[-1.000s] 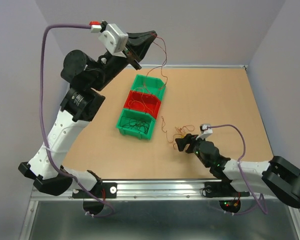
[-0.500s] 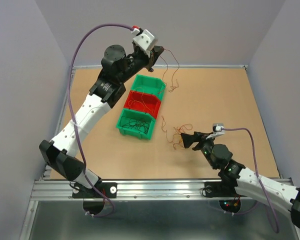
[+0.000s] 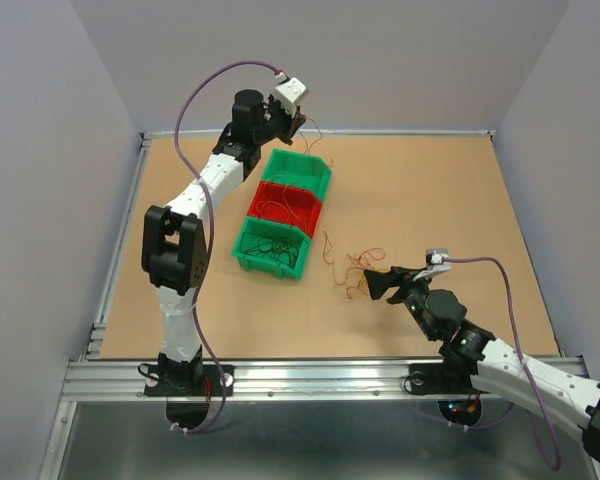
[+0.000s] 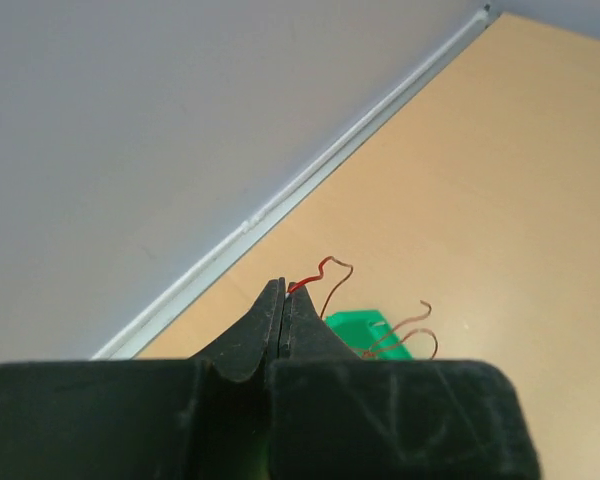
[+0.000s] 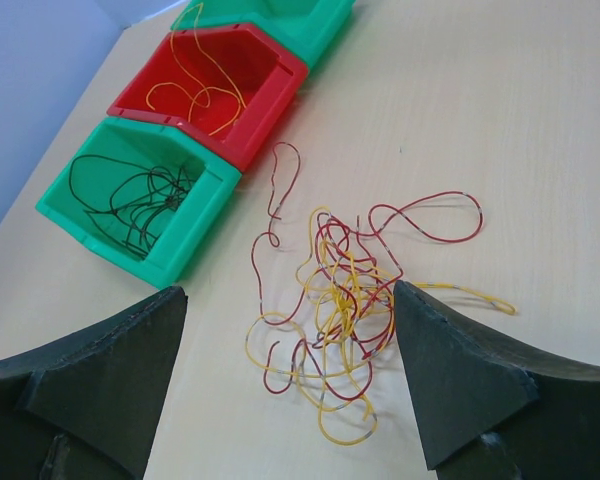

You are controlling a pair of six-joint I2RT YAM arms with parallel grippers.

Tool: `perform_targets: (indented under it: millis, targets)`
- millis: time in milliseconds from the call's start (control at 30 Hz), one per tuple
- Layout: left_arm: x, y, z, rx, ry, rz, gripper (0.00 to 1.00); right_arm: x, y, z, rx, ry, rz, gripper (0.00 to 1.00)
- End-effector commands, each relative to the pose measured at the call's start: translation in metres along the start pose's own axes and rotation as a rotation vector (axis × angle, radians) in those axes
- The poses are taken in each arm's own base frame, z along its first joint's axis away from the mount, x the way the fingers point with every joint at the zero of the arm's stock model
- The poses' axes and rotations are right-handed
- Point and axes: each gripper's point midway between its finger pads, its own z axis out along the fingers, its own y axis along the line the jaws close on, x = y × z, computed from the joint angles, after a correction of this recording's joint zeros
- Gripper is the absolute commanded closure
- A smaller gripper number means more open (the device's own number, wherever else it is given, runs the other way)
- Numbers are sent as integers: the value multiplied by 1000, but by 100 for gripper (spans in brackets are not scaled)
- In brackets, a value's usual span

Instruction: Untangle the cables

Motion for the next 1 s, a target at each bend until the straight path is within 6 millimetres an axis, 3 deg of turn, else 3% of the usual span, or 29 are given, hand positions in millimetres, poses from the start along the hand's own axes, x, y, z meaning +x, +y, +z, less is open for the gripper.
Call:
perform_targets:
  millis: [0, 267, 400, 433, 467, 700, 833, 967]
  targets:
    - [-38, 5, 4, 12, -80, 108, 100, -12, 7, 0, -14, -29, 0, 11]
    - [18, 18, 21, -11, 17, 149, 100, -12, 7, 0, -14, -29, -3, 11]
    - [55, 50, 29, -162, 147, 140, 100, -9, 6, 0, -13, -22, -2, 11]
    - [45, 61, 31, -200, 146, 151, 100, -9, 6, 0, -13, -22, 0, 11]
    - [68, 65, 36, -217, 198, 141, 100, -8, 6, -1, -14, -20, 1, 11]
    - [121, 123, 17, -605, 371, 81, 100, -8, 7, 0, -21, -20, 4, 11]
    - [137, 136, 2, -751, 414, 47, 100, -8, 7, 0, -17, -20, 1, 11]
    - [142, 129, -8, -751, 446, 61, 100, -9, 7, 0, -14, -21, 0, 11]
